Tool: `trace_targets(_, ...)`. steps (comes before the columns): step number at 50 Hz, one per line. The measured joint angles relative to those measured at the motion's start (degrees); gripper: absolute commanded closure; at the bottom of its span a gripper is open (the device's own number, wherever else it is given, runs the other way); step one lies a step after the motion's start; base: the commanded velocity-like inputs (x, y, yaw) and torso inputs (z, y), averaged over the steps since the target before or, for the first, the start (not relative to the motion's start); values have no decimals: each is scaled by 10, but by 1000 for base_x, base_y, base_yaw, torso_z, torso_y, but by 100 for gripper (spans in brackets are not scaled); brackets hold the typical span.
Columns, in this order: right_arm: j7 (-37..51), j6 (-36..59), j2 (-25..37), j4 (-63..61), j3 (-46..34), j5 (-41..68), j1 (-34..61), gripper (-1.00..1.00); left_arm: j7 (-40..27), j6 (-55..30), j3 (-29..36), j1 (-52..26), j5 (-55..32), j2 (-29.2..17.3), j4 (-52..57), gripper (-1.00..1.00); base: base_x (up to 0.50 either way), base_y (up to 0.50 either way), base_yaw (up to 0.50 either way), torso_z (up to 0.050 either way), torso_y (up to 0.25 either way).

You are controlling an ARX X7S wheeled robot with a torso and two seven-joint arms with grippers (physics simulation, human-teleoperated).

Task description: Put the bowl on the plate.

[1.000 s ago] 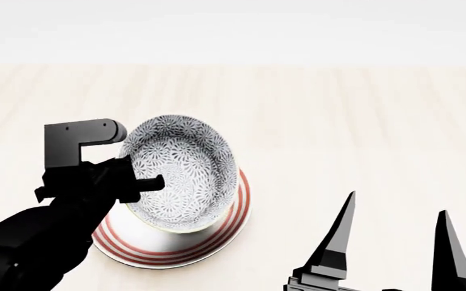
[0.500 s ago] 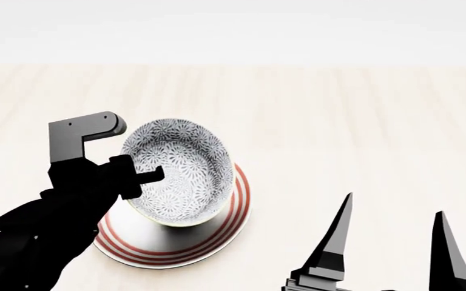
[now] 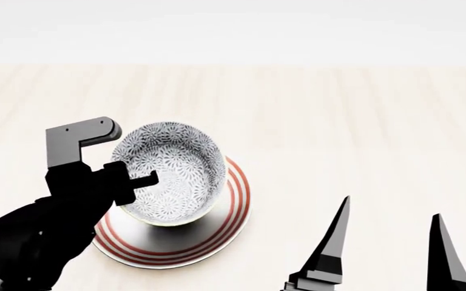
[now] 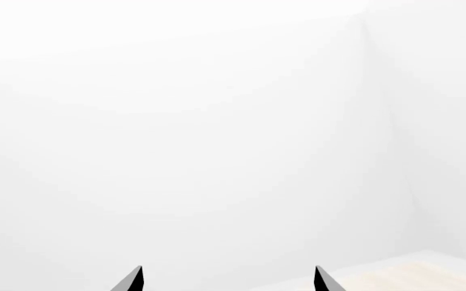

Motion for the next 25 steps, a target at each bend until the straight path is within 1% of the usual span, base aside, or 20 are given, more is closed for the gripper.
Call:
trace_targets(7,1,-1,1,1,-2,0,0,-100,-7,31,57,2,-20,4,-10,-100,0,0,0,0,0)
trace_targets(13,1,-2,1,3,-5,0,-1,-100,-22,56,106,3,-19,2,-2,-100,0,0,0,0,0)
trace_targets(19,1,-2,2,4,-7,0,-1,-100,-50,62,143,11,-10,-13,42,-100,0,0,0,0,0)
trace_targets(25,2,-1,3,3,-10,2,-1,-100,-84,57,174,22,4,-37,109,-100,0,0,0,0,0)
